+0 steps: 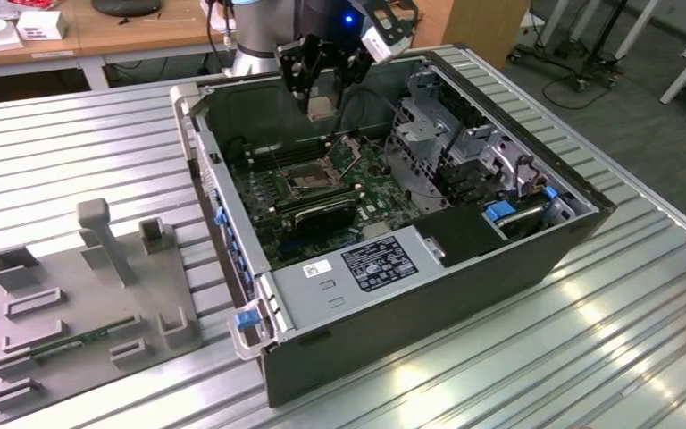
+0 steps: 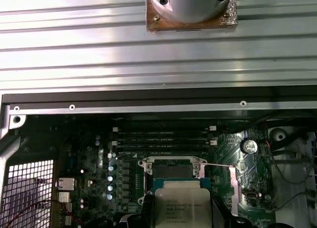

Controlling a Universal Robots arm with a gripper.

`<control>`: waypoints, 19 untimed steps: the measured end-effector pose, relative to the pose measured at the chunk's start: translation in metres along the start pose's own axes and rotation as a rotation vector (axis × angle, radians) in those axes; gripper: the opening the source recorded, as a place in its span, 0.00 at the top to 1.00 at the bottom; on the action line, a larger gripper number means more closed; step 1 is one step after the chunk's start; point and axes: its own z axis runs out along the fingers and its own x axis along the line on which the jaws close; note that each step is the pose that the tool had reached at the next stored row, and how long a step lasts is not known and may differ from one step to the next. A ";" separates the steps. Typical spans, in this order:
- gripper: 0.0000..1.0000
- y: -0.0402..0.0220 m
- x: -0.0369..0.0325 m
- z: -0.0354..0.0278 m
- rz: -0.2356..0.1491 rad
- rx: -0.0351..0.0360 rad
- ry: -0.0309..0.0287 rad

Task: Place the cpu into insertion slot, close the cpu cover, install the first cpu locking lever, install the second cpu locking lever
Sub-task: 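Place the cpu into insertion slot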

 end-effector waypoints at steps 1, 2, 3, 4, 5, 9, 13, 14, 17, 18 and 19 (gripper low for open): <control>0.46 0.0000 0.0000 0.0001 0.000 0.0006 0.0000; 0.46 0.0000 0.0000 0.0001 0.000 0.0012 0.0000; 0.46 0.0000 0.0000 0.0002 0.000 0.0018 0.0000; 0.46 0.0000 0.0000 0.0002 0.000 0.0023 0.0000; 0.46 -0.0001 0.0000 0.0002 0.000 0.0028 0.0000; 0.46 -0.0001 0.0000 0.0005 0.000 0.0051 -0.0001; 0.46 -0.0001 0.0000 0.0006 0.000 0.0071 -0.0002; 0.46 -0.0001 0.0000 0.0007 0.000 0.0077 -0.0002; 0.46 -0.0001 0.0000 0.0012 0.000 0.0139 -0.0003; 0.46 -0.0002 0.0000 0.0012 0.000 0.0141 -0.0003; 0.46 -0.0002 0.0000 0.0012 0.000 0.0143 -0.0004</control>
